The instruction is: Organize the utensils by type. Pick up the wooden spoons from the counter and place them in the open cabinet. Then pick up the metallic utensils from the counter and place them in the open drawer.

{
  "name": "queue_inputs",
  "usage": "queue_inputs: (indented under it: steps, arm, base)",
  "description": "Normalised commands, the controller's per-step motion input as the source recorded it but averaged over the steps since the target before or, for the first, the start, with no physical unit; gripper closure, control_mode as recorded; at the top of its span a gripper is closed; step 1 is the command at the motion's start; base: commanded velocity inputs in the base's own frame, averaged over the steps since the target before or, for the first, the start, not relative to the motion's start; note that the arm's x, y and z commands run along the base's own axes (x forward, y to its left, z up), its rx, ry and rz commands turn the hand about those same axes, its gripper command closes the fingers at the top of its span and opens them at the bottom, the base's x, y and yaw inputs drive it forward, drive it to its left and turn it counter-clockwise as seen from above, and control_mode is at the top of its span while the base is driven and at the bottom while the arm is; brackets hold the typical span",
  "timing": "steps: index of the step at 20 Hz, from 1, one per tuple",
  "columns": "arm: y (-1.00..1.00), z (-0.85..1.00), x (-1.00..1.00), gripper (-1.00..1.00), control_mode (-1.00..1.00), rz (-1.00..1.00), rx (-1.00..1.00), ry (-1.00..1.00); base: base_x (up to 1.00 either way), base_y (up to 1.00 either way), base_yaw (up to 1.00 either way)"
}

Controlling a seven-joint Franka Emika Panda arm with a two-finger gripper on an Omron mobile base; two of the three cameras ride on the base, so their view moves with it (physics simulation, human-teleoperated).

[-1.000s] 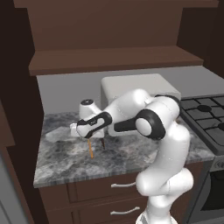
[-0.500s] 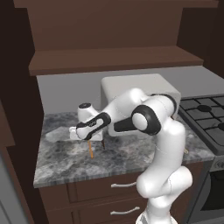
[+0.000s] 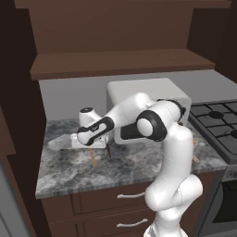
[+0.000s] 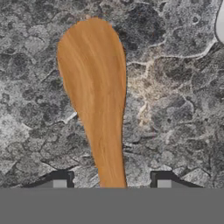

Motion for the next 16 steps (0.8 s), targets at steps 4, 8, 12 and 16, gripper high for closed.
queue_inputs:
  steps: [4, 8, 12, 16]
  arm:
    - [0.0, 0.02, -0.01, 1.0, -1.0, 0.01, 0.0, 0.04]
    - [-0.01, 0.35, -0.13, 1.0, -1.0, 0.01, 0.05, 0.0]
    - [0.0, 0.52, -0.18, 1.0, -1.0, 0.0, 0.02, 0.0]
    - [-0.02, 0.57, -0.22, 1.0, -1.0, 0.04, 0.0, 0.0]
  base:
    - [0.0, 0.0, 0.0]
    - [0.0, 0.0, 0.0]
    - [0.0, 0.0, 0.0]
    - [0.0, 0.0, 0.0]
